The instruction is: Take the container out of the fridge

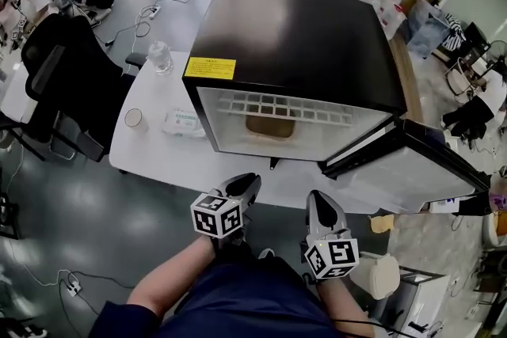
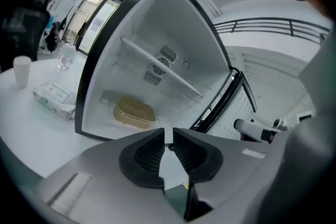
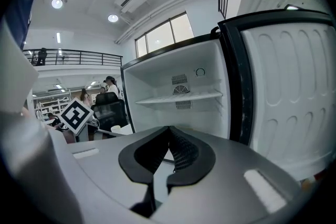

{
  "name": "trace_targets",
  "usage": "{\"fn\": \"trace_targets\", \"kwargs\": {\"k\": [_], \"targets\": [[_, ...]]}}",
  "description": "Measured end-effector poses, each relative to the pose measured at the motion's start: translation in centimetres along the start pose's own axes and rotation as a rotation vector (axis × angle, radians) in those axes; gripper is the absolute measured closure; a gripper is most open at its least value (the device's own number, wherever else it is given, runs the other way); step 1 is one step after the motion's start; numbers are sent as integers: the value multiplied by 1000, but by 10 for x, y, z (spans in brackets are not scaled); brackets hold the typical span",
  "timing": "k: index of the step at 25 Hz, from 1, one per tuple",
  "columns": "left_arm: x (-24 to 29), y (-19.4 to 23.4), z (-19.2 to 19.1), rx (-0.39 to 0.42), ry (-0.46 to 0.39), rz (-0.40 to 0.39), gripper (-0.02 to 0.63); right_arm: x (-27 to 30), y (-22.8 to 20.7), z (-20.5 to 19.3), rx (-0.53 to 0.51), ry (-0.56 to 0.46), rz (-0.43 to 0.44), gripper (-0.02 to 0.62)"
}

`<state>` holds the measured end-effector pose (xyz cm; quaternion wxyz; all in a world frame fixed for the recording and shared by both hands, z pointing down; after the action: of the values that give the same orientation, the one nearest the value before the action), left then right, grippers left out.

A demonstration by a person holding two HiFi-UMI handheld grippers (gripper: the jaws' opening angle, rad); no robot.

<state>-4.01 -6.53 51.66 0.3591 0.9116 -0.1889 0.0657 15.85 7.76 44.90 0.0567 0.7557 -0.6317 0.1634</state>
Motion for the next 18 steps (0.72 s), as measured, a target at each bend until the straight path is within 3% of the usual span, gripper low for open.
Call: {"fn": "trace_targets", "kwargs": {"k": [3,8,18], "targets": [[10,22,3,-98,-2,-24,555,12,6,-2,6,20,-22,589],[29,49,2,-93,20,2,555,25,18,-4,-23,51,-37,589],[74,87,-1,-404,-185,-52,554,45,8,-2,-48,87,25,589]]}}
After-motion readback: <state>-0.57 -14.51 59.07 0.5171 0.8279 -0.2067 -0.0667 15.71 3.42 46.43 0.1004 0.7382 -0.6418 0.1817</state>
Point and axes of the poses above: the fingertips, and each gripper's own axes: x forward along the fingers, y to its left, z out of its top, the point moved 10 cm from there along -x, backward along the fingers, and after that the axes turned 11 degrees about -z, right-handed, at the moved point
